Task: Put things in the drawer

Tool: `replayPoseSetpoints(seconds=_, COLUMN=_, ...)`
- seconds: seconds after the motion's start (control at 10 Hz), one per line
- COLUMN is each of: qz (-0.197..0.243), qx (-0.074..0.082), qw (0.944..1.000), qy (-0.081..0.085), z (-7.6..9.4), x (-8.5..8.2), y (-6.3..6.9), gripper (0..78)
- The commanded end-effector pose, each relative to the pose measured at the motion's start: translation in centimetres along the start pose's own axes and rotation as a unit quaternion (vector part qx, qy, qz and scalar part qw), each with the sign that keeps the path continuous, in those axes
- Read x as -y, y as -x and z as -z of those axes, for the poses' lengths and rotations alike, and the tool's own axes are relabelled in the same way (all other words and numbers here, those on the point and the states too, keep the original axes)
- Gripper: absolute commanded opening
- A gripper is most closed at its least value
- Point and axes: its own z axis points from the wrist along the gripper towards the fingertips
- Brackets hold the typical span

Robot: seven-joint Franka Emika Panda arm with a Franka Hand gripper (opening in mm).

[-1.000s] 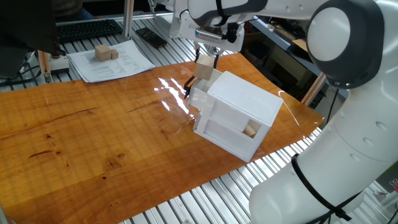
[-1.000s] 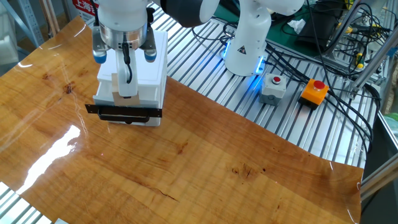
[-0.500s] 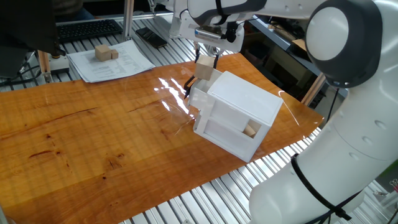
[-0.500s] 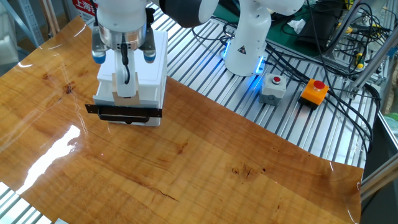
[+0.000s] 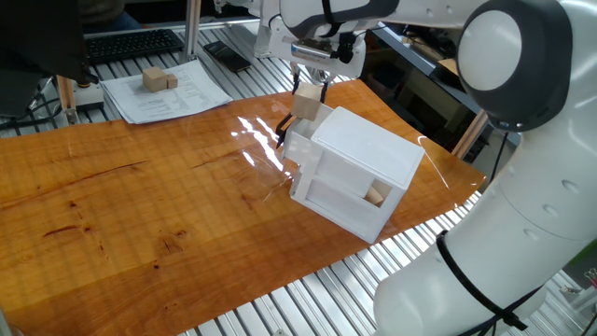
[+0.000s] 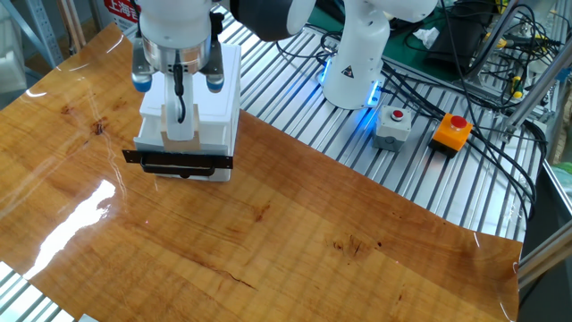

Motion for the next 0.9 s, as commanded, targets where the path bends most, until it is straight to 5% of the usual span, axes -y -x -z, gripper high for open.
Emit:
replayPoseSetpoints(seconds=0.1, qz=-0.011, qx=0.0, qw=0.9999, qy=-0.003, z=0.2, x=0.0, y=0.1, gripper=1.3)
replayPoseSetpoints(seconds=0.9, qz=-0.011, qx=0.0, qw=0.9999, qy=-0.003, z=-0.7, x=1.8, y=0.0, gripper=1.3)
